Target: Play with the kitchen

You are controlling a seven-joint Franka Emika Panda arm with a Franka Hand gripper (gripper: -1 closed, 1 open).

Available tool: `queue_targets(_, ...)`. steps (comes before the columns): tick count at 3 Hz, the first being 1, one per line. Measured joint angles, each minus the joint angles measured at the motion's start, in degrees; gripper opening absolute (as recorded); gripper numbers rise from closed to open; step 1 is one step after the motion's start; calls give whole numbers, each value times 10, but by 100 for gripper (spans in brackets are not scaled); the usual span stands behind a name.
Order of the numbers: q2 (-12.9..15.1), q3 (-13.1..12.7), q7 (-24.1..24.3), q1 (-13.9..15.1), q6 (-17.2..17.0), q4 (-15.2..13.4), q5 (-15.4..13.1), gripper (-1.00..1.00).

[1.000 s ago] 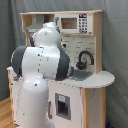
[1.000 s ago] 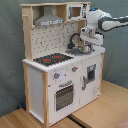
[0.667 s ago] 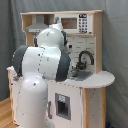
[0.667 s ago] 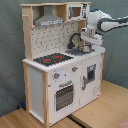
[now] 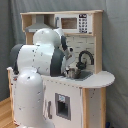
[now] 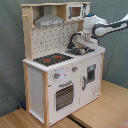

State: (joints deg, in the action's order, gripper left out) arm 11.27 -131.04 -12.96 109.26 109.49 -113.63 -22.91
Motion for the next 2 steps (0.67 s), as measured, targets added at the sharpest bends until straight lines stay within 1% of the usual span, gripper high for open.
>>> queue_targets(1,-42,7,-18,0,28,0,33,-100)
queue_targets(2,-67,6,-24,0,45,20,67,-100)
